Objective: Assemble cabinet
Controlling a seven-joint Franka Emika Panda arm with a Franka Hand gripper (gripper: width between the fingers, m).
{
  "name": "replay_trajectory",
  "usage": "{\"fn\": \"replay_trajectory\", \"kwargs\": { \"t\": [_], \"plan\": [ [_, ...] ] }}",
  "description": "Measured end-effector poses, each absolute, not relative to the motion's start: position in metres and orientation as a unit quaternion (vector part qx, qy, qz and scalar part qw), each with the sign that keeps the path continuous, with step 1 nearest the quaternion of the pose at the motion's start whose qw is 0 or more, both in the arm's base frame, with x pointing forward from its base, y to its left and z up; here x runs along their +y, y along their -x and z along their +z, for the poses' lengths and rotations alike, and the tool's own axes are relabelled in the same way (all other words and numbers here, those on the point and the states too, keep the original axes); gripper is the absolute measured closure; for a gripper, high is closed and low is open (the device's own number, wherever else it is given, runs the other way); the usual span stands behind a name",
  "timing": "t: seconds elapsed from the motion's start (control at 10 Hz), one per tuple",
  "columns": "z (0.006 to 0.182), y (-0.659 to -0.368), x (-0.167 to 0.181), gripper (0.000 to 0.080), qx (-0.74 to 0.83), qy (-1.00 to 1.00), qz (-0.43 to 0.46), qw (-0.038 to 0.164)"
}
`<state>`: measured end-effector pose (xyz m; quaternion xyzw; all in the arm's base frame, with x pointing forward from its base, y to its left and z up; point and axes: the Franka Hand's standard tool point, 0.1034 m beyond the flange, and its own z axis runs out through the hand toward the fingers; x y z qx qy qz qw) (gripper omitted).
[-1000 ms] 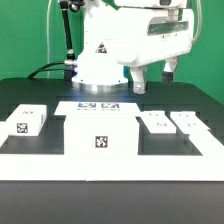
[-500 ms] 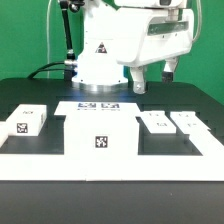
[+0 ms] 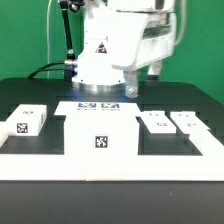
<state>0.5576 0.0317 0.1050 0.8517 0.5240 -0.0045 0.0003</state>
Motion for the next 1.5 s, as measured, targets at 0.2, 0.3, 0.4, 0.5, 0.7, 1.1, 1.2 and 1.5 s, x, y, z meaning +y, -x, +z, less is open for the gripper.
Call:
{"fn": "replay_trajectory", "kwargs": {
  "t": [0.2,0.3,0.4,0.5,0.7,1.1,1.2,1.5],
  "plan": [
    [0.102,-0.554,0.015,0.0002,0.587,-0.81,-0.01,-0.002],
    [0.101,-0.553,0.012,0.0002,0.586,-0.81,-0.012,-0.002],
    [0.101,-0.553,0.013,0.0002,0.584,-0.812,-0.011,-0.002],
    [0.101,-0.553,0.013,0.0002,0.583,-0.812,-0.011,-0.002],
    [0.099,-0.555,0.004,0.0002,0.637,-0.771,0.002,0.005],
    [0.086,-0.543,-0.005,0.0002,0.705,-0.709,0.004,0.016],
    [0.086,-0.543,-0.005,0.0002,0.704,-0.71,0.004,0.016],
    [0.076,-0.518,-0.008,0.0002,0.703,-0.711,0.0,0.01]
  ]
}}
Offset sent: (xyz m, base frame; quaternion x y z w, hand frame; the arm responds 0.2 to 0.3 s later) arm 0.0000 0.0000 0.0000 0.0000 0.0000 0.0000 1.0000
